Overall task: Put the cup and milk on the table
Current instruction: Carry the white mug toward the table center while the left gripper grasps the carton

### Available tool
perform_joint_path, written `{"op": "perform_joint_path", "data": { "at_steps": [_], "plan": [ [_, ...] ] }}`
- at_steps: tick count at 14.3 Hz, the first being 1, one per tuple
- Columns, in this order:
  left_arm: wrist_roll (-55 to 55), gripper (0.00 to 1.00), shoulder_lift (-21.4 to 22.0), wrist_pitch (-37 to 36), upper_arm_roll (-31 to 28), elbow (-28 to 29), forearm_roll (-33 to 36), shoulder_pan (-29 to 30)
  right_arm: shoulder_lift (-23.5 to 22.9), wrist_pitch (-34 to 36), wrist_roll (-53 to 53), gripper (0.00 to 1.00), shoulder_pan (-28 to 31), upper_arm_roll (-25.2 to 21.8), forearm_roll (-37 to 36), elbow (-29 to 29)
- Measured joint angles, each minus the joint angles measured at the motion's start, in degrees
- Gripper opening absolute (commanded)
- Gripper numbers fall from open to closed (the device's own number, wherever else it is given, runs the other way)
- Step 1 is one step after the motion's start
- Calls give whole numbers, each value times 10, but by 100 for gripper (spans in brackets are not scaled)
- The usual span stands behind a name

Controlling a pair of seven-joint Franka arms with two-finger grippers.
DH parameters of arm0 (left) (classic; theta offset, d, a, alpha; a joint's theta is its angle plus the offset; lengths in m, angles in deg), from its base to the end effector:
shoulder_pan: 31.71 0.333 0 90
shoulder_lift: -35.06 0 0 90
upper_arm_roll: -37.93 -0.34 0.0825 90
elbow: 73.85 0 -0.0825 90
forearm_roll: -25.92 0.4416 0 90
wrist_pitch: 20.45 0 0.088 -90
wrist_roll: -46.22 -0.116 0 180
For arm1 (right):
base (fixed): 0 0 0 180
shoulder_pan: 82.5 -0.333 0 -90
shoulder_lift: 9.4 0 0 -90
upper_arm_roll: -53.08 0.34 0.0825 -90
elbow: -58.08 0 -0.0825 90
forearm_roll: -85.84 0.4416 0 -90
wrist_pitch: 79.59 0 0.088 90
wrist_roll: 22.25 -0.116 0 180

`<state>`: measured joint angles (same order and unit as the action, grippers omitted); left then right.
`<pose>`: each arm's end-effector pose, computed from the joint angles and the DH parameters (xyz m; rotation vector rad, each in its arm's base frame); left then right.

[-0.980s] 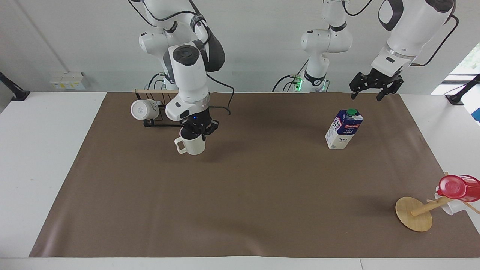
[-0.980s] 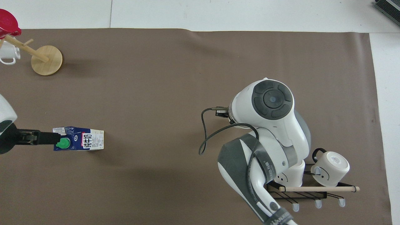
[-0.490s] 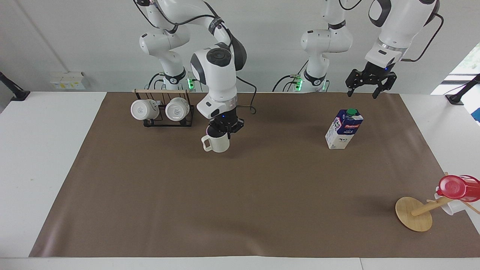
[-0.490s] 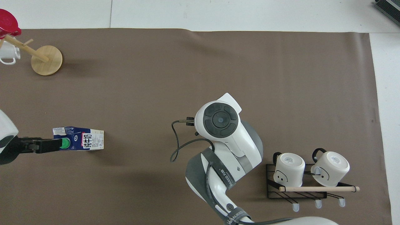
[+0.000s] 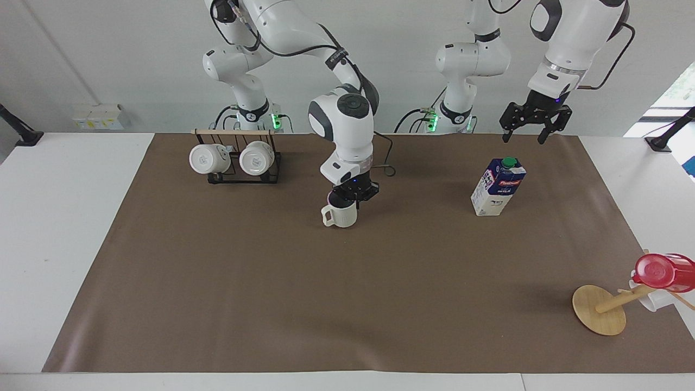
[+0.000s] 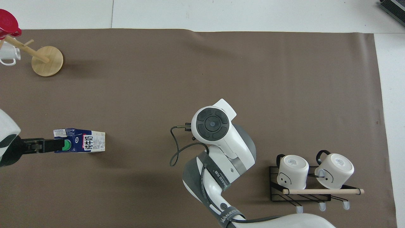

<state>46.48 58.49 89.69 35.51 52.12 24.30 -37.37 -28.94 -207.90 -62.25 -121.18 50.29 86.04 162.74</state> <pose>0.4913 -0.0280 0.5590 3.0860 -0.0716 0.2021 0.5652 0.4116 0.3367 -3.1042 0.1093 -0.1012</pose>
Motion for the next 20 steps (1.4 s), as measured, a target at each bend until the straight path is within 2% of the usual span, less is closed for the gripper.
{"op": "perform_joint_path", "data": {
  "at_steps": [4, 5, 6, 7, 8, 14, 20],
  "plan": [
    [0, 100, -15, 15, 0, 4, 0, 0, -3, 0, 0, 0, 0, 0, 0, 1],
    [0, 100, -18, 16, 0, 4, 0, 0, -3, 0, 0, 11, 0, 0, 0, 2],
    [0, 100, -21, 17, 0, 4, 0, 0, -4, 0, 0, 32, 0, 0, 0, 2],
    [0, 100, -24, 18, 0, 4, 0, 0, -4, 0, 0, 68, 0, 0, 0, 2],
    [0, 100, -27, 19, 0, 4, 0, 0, -4, 0, 0, 100, 0, 0, 0, 2],
    [0, 100, -52, 38, 0, 4, 0, 0, 11, 1, 0, 100, 3, -3, 0, -12],
    [0, 100, -56, 62, 1, 25, 0, 0, 129, 95, 31, 100, 35, -8, 0, -20]
  ]
}}
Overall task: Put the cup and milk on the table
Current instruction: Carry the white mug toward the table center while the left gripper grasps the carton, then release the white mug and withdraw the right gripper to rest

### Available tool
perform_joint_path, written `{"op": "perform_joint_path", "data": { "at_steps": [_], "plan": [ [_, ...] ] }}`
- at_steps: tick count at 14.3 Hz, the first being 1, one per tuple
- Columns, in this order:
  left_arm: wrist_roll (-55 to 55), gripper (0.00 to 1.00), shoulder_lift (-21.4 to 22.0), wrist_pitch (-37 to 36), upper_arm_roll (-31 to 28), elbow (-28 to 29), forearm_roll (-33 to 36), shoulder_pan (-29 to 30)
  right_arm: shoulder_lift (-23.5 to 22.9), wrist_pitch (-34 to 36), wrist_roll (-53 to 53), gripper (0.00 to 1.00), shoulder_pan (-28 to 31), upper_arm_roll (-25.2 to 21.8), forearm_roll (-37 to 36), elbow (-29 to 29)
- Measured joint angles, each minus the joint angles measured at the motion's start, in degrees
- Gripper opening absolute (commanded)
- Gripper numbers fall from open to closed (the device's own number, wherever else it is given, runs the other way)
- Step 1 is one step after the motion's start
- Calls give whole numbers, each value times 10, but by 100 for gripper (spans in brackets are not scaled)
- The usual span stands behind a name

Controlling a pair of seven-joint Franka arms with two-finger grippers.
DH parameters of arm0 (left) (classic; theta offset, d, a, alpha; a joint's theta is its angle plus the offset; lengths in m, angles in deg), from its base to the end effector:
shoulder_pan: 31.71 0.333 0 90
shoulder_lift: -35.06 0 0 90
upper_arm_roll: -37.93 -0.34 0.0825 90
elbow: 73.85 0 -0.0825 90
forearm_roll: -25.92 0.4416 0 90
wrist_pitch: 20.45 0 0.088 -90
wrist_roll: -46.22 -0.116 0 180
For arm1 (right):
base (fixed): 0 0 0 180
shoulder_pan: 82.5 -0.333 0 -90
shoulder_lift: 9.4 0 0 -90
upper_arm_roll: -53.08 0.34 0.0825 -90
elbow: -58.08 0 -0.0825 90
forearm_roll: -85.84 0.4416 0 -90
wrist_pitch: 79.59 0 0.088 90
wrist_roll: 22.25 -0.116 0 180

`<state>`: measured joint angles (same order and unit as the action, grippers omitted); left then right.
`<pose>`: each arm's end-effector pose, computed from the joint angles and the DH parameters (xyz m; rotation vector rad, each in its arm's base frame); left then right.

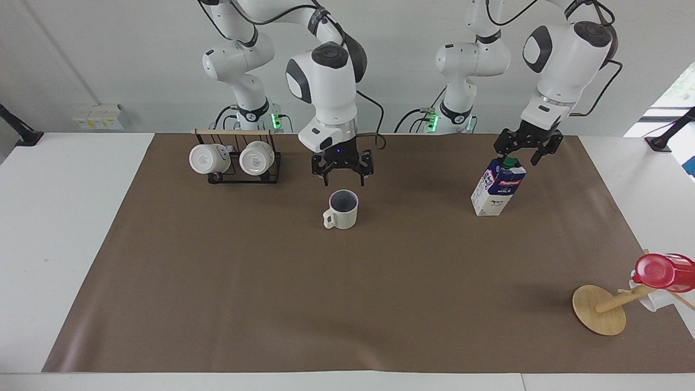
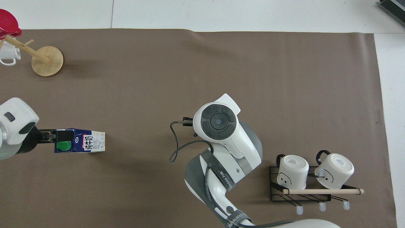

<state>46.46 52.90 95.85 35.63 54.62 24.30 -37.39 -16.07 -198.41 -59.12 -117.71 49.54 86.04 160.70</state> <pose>0.5149 -0.0312 0.4967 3.0957 -0.0694 0.1509 0.5706 0.3539 0.4934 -3.0405 0.1387 -0.2133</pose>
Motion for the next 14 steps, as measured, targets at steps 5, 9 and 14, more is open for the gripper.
{"op": "perform_joint_path", "data": {
  "at_steps": [5, 9, 14],
  "plan": [
    [0, 100, 1, 32, 1, 31, 0, 0, 45, 13, 51, 100, 64, -3, 0, 1],
    [0, 100, 2, 43, 2, 40, 0, 0, 67, 18, 74, 100, 113, -5, 0, 0],
    [0, 100, 3, 58, 2, 55, 0, 0, 89, 100, 157, 100, 190, -8, -1, -39]
  ]
}}
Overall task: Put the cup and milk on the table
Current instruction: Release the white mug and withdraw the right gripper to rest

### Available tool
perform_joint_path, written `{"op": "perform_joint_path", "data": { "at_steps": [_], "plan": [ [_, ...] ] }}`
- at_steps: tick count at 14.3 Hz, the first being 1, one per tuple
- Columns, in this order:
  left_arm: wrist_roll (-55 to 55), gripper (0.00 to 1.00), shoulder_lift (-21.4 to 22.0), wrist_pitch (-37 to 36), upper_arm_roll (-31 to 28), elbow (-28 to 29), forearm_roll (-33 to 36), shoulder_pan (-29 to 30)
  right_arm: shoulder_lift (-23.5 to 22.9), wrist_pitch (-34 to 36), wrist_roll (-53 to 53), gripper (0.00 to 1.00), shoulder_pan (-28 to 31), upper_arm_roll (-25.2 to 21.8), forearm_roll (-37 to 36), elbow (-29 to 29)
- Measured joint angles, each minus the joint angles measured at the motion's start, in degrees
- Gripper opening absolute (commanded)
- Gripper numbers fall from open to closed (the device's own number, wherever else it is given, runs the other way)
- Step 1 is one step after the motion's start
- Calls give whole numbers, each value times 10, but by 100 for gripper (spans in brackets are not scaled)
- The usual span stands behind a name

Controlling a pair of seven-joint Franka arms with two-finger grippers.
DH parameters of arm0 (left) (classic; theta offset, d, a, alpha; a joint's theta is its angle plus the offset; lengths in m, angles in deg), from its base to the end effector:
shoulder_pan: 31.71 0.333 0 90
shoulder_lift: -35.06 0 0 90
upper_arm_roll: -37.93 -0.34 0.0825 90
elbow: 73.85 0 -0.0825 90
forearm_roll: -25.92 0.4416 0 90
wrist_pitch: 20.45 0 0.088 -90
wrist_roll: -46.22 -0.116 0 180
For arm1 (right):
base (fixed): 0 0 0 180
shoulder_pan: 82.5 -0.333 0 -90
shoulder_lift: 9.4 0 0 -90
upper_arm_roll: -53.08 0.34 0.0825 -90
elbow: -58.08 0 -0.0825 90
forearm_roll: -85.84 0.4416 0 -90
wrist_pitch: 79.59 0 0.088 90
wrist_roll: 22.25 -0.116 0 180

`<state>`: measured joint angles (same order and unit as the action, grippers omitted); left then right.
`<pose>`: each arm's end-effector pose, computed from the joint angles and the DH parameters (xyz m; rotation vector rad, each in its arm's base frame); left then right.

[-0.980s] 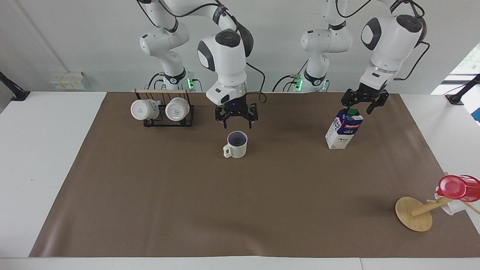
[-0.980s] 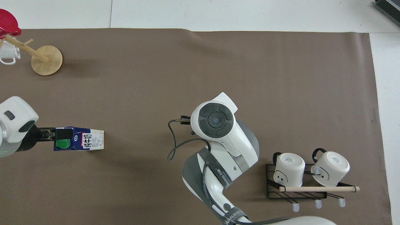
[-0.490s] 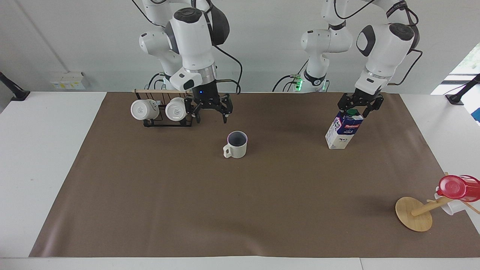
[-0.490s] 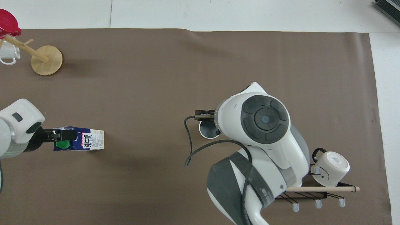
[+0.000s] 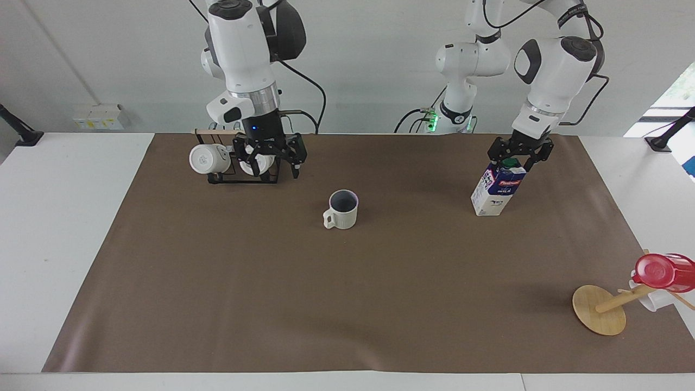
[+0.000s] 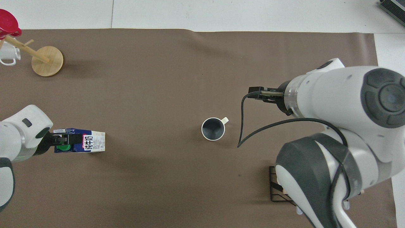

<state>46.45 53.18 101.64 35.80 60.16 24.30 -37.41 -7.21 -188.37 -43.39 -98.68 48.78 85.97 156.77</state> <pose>0.5050 -0.0325 0.4573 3.0964 -0.0709 0.1653 0.6149 0.1288 0.6132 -3.0499 0.2482 -0.3132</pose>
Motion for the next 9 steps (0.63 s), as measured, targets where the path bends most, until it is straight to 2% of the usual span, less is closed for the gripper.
{"op": "perform_joint_path", "data": {
  "at_steps": [5, 9],
  "plan": [
    [0, 100, 5, 25, 0, 27, 0, 0, 9, 93, 94, 100, 84, -6, 1, -28],
    [0, 83, 8, 26, 0, 29, 0, 0, 26, 161, 135, 100, 110, -32, 0, -43]
  ]
}}
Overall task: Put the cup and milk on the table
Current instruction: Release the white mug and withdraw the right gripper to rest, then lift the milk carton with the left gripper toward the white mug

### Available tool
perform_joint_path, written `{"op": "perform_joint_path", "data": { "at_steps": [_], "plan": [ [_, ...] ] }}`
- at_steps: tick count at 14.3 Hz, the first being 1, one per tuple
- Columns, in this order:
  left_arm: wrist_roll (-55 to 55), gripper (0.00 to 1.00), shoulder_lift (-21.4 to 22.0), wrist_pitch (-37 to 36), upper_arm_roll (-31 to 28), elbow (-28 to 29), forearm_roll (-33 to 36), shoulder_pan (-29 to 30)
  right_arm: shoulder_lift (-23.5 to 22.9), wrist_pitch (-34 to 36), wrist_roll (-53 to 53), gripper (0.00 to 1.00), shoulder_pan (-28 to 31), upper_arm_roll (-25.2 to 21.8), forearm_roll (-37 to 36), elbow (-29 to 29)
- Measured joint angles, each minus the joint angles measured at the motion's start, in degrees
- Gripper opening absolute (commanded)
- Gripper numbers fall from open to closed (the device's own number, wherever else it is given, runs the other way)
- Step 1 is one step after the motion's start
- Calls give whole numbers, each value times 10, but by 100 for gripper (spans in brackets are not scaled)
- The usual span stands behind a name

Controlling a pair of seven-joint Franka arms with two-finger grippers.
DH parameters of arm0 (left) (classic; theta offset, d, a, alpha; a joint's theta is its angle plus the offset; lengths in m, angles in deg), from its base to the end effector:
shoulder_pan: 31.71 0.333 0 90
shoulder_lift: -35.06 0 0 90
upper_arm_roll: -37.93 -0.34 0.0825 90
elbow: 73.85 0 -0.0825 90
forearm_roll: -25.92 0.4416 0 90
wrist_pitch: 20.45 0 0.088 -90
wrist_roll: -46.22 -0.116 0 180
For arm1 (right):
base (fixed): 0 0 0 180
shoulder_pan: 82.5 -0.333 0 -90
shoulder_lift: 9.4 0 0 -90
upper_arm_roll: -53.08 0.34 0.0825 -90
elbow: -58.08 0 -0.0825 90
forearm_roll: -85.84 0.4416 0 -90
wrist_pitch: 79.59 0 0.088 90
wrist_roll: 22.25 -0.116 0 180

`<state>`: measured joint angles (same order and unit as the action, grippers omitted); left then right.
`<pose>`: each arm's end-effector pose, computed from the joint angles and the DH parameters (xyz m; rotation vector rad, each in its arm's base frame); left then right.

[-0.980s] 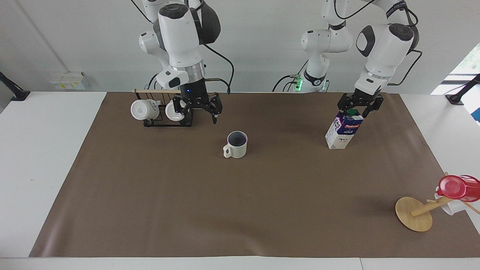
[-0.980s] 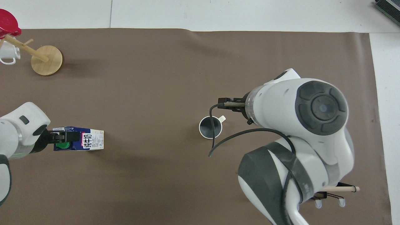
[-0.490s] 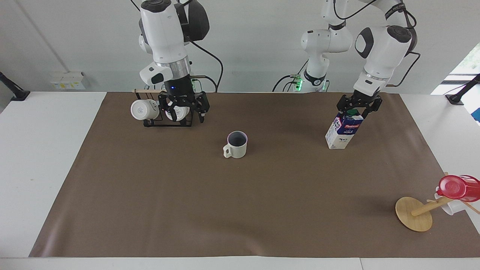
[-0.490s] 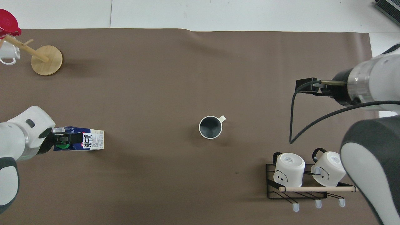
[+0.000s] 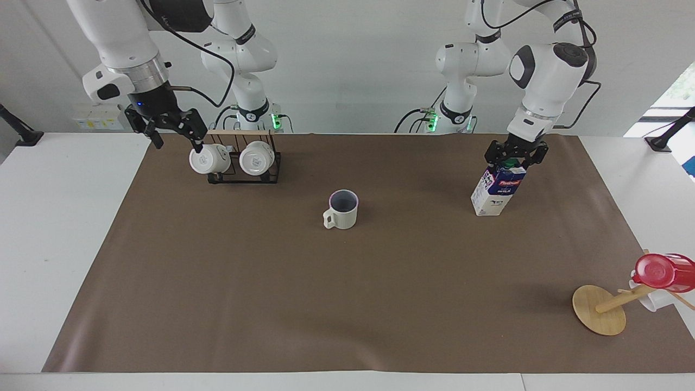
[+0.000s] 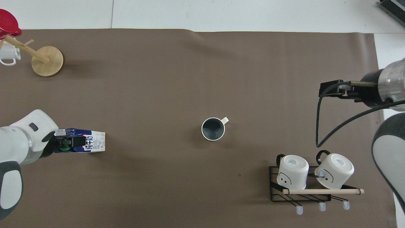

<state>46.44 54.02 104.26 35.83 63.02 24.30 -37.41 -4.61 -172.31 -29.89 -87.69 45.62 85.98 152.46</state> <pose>0.4965 -0.0322 0.4427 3.0954 -0.0705 0.1815 0.5887 -0.0263 0.6529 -3.1130 0.2697 -0.0832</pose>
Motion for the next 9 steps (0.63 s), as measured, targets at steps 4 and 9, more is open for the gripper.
{"op": "perform_joint_path", "data": {
  "at_steps": [4, 9],
  "plan": [
    [0, 77, 0, 0, 0, 0, 0, 0, 21, 85, 35, 100, 2, -13, -5, -46],
    [-1, 66, 4, -1, 0, 0, 0, 0, 29, 93, 36, 100, -3, -5, -5, -45]
  ]
}}
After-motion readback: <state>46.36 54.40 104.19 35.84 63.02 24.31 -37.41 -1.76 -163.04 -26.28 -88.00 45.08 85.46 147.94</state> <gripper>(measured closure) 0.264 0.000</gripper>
